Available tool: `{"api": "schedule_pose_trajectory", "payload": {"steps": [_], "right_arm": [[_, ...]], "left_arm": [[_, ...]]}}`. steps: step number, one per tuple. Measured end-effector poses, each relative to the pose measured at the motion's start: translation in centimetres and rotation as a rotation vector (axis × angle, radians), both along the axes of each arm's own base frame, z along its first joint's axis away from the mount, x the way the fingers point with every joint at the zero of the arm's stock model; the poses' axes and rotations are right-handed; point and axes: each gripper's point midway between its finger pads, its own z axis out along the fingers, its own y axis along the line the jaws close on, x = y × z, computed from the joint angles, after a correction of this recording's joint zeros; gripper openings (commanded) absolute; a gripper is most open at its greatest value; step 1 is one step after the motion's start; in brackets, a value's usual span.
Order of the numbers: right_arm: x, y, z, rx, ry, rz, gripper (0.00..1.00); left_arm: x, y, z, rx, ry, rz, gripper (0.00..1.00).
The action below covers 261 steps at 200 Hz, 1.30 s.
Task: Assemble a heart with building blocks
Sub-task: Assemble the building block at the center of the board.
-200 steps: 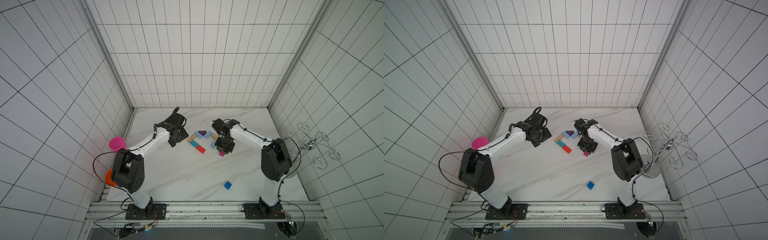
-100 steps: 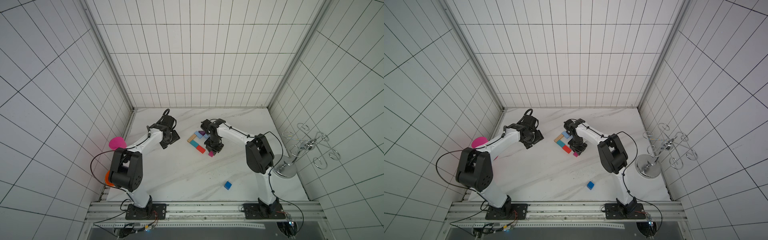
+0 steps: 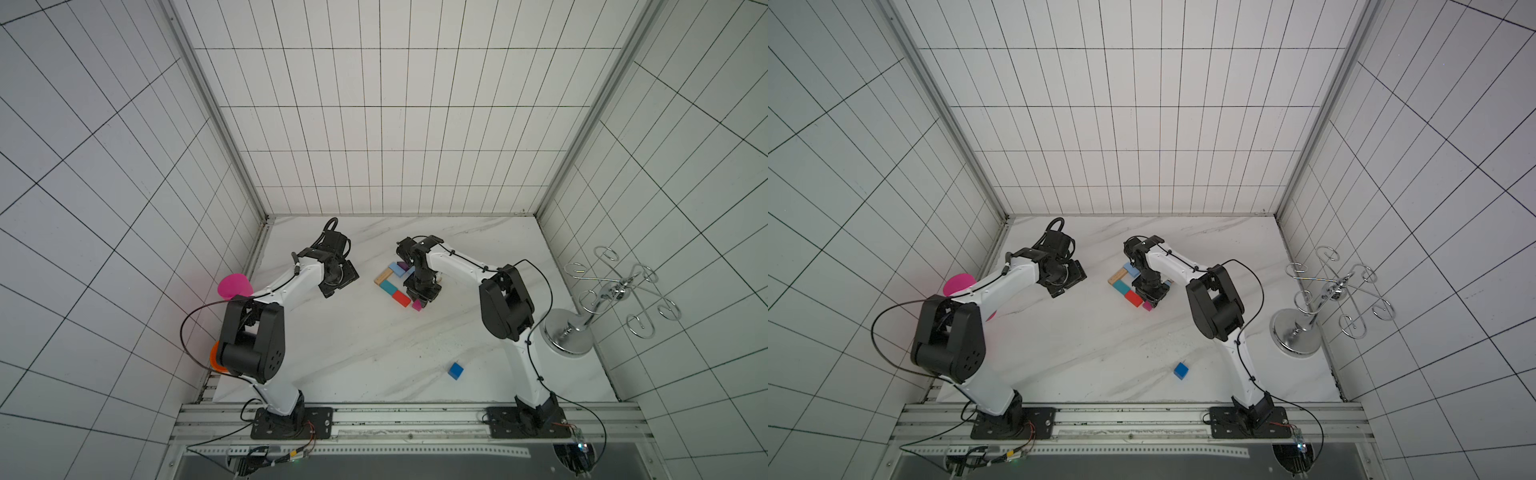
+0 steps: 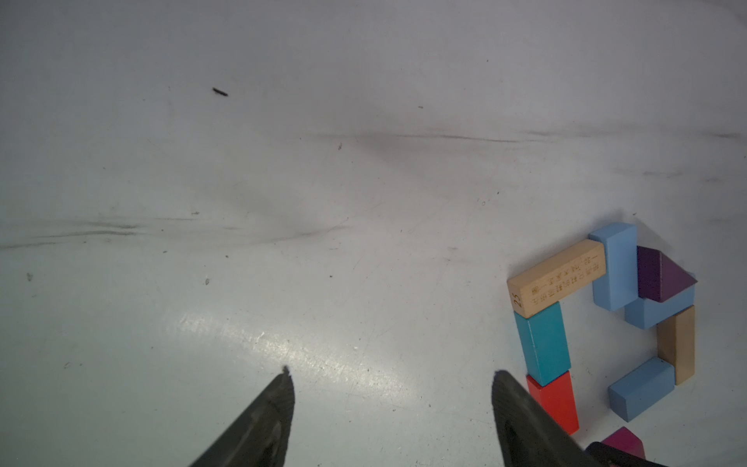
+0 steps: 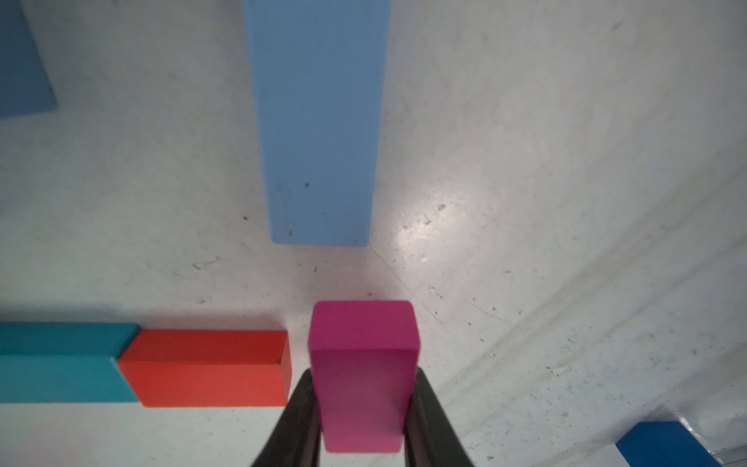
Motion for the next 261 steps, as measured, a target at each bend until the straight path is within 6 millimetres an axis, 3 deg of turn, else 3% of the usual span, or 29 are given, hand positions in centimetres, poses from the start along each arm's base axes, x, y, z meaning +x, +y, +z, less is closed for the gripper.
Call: {"api": "schedule_pose_trajectory", "payload": {"steps": [146, 261], "right_arm": [[0.5, 0.4, -1.8, 0.013, 0.016, -0.003, 0.00], [1.2, 0.1, -1.8, 0.026, 0.016, -0.015, 0.00]], "left_arm": [[0.2, 0.2, 0.0, 0.001, -0.005, -0.001, 0.76], [0.4, 0.1, -0.2, -0.013, -0.005, -0.002, 0.76]]}}
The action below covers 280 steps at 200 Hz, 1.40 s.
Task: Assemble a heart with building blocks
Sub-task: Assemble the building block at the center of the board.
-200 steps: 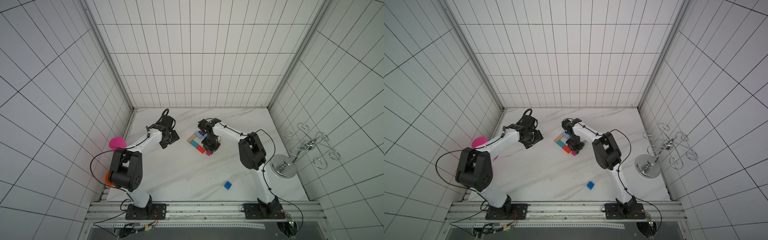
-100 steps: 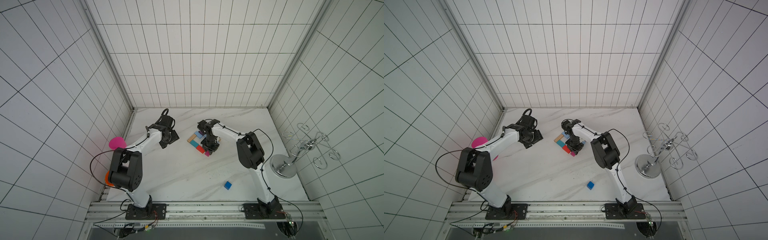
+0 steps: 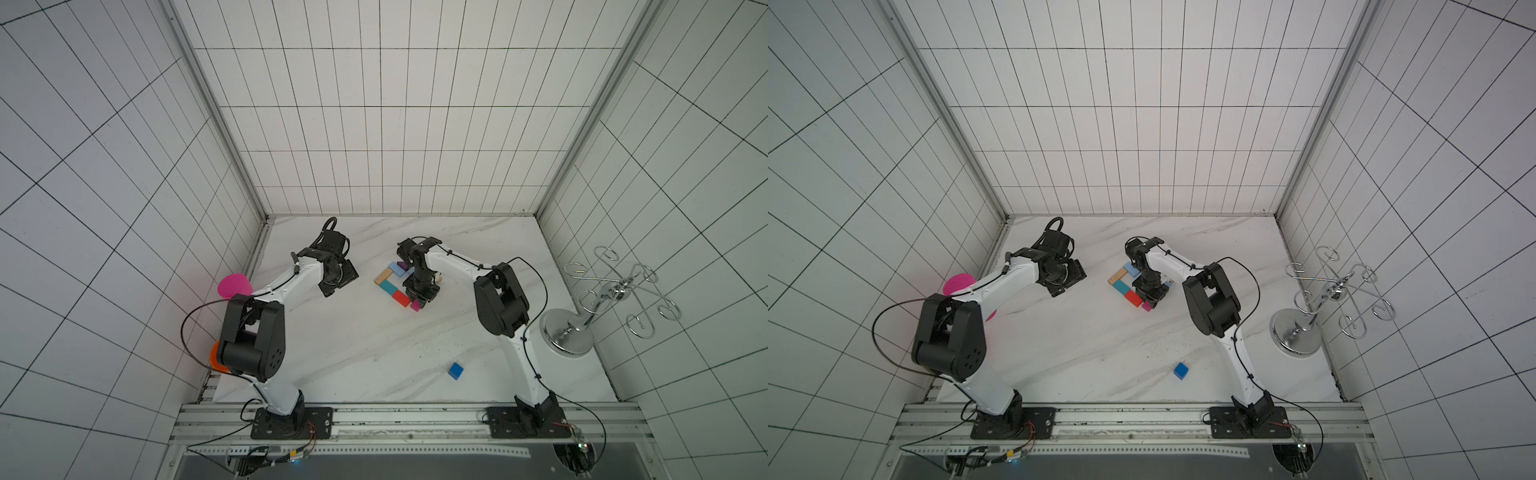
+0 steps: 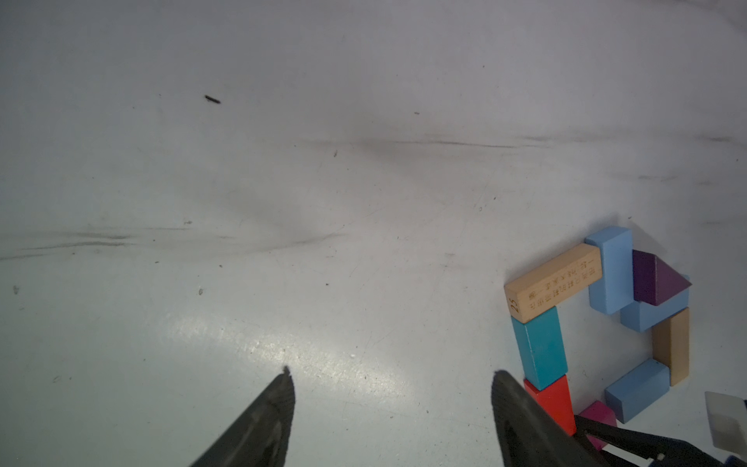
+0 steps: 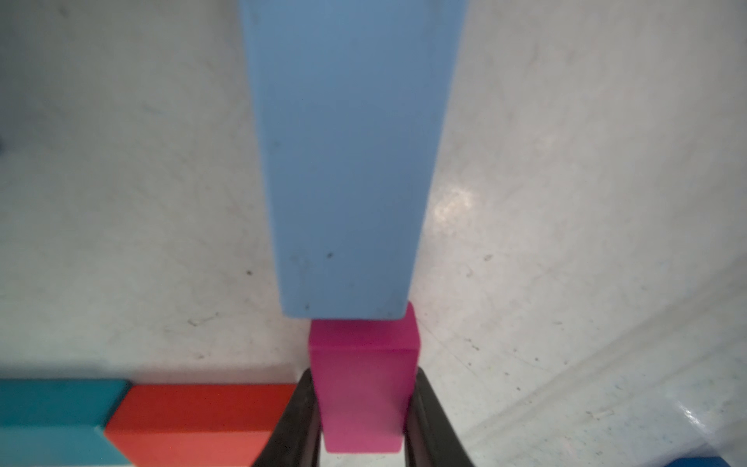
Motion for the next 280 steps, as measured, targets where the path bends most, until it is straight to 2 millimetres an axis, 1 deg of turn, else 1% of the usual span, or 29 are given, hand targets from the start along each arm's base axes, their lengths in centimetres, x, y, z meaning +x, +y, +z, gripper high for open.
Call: {"api": "schedule_pose_trajectory", "payload": {"steps": [73, 173, 236, 280], "right_arm": [[0.1, 0.0, -0.1, 0.009, 0.008, 0.003, 0.00], [0.4, -0.2, 0.0, 0.012, 0.004, -0.004, 0.00], [0.6, -0.1, 0.0, 0.013, 0.000, -0.005, 0.00], [0.6, -0.1, 0.0, 0.013, 0.000, -0.005, 0.00]], "left_arm": [[0.1, -0.2, -0.5, -0.005, 0.010, -0.003, 0.76], [0.3, -0.4, -0.5, -0.015, 0.002, -0.005, 0.76], [0.3, -0.4, -1.0, -0.014, 0.016, -0.006, 0.76], [0.3, -0.5, -1.0, -0.019, 0.017, -0.008, 0.76]]}}
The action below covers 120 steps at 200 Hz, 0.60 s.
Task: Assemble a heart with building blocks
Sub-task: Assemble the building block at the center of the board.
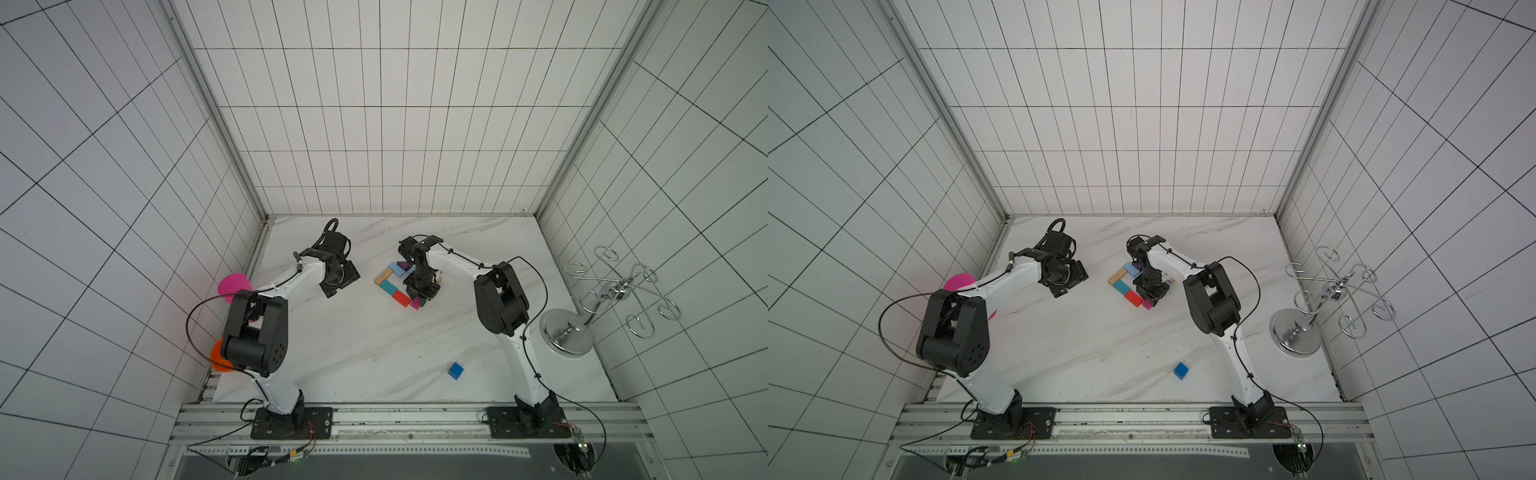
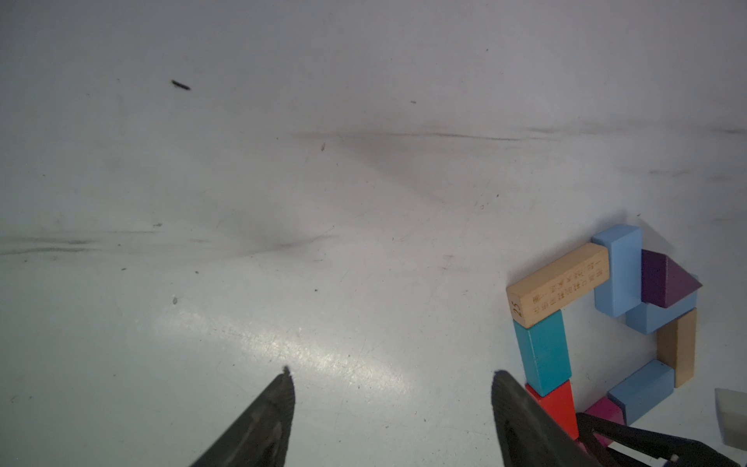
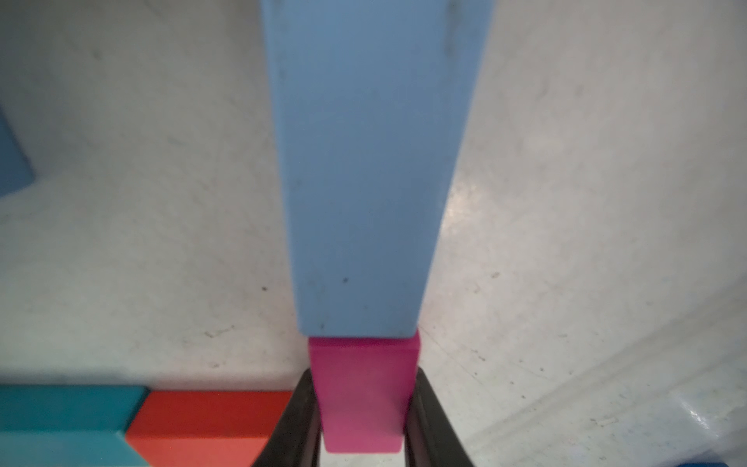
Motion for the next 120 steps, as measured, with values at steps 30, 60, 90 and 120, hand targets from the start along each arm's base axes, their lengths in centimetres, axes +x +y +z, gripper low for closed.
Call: {"api": "schedule_pose_trajectory", "payload": {"steps": [30, 60, 90, 120], "right_arm": [[0.15, -0.15, 0.00, 0.001, 0.000, -0.005, 0.00], [0.28, -0.27, 0.01, 0.002, -0.001, -0.010, 0.00], [0.35, -0.33, -0.01, 0.002, -0.002, -0.012, 0.00], [0.36, -0.33, -0.02, 0.002, -0.002, -0.013, 0.00]], "left_arm": [[-0.02, -0.04, -0.04, -0.002, 0.002, -0.001, 0.76], [-0.04, -0.08, -0.21, -0.003, 0.007, -0.002, 0.76], [-0.07, -0.08, -0.45, -0.002, 0.013, -0.002, 0.76], [-0.09, -0.08, -0.58, -0.001, 0.016, -0.002, 0.76]]}}
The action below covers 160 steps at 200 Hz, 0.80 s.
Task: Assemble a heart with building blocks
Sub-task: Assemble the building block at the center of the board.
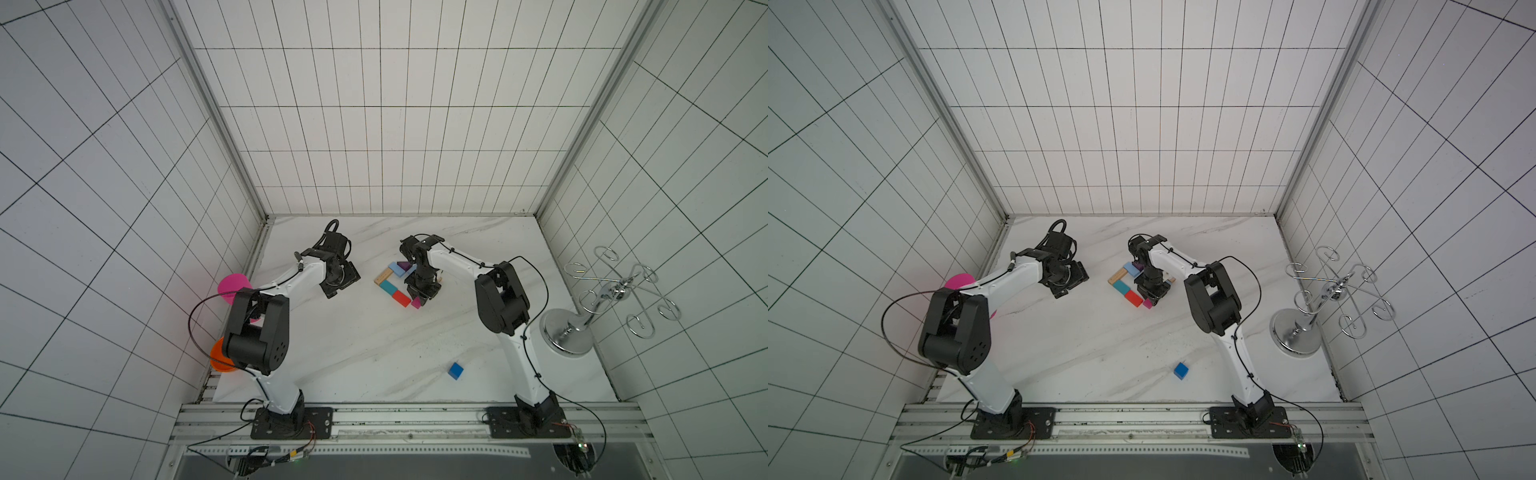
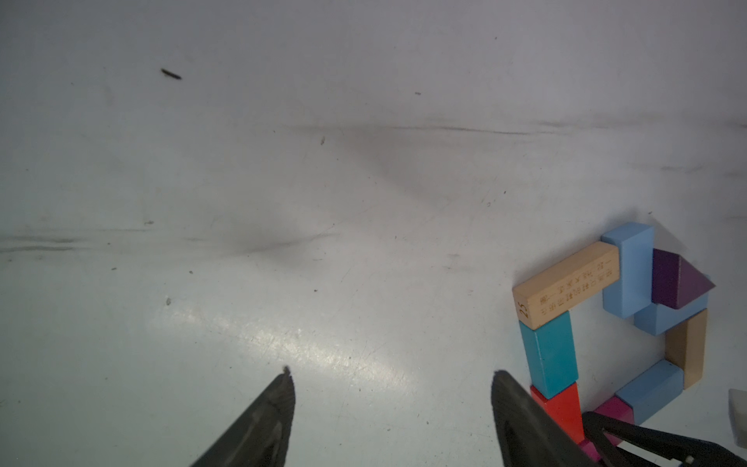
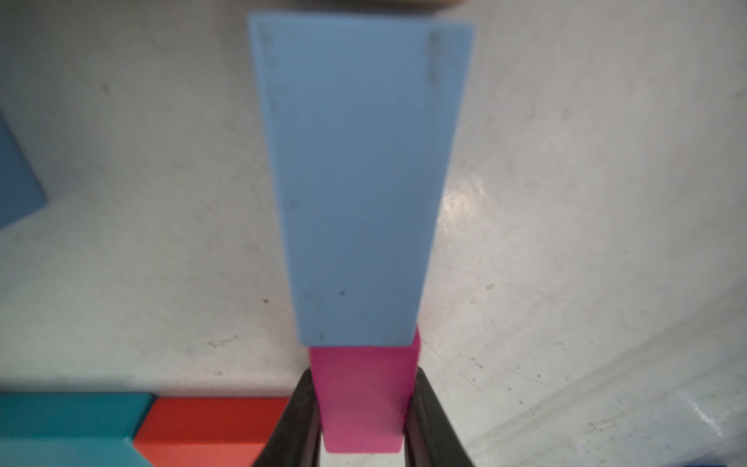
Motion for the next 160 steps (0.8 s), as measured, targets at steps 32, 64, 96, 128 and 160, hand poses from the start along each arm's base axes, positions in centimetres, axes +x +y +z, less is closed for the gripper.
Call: {"api": "schedule_pose_trajectory", "payload": {"steps": [32, 64, 96, 128, 160], "right_arm": [[0.01, 0.01, -0.03, 0.000, 0.000, -0.002, 0.00], [0.01, 0.01, -0.03, 0.000, 0.001, -0.003, 0.00], [0.02, -0.01, -0.03, 0.000, 0.000, -0.003, 0.00], [0.06, -0.04, -0.02, 0.002, 0.001, -0.005, 0.00], [0.33, -0.16, -0.01, 0.004, 0.000, -0.012, 0.00]], "left_arm": [[-0.02, 0.01, -0.03, 0.000, 0.001, 0.000, 0.76], [-0.03, 0.00, -0.03, 0.000, 0.001, 0.000, 0.76], [-0.03, 0.00, -0.06, 0.000, 0.002, 0.000, 0.76], [0.02, -0.04, -0.18, -0.001, 0.003, -0.001, 0.76], [0.05, -0.09, -0.56, -0.001, 0.010, -0.001, 0.76]]}}
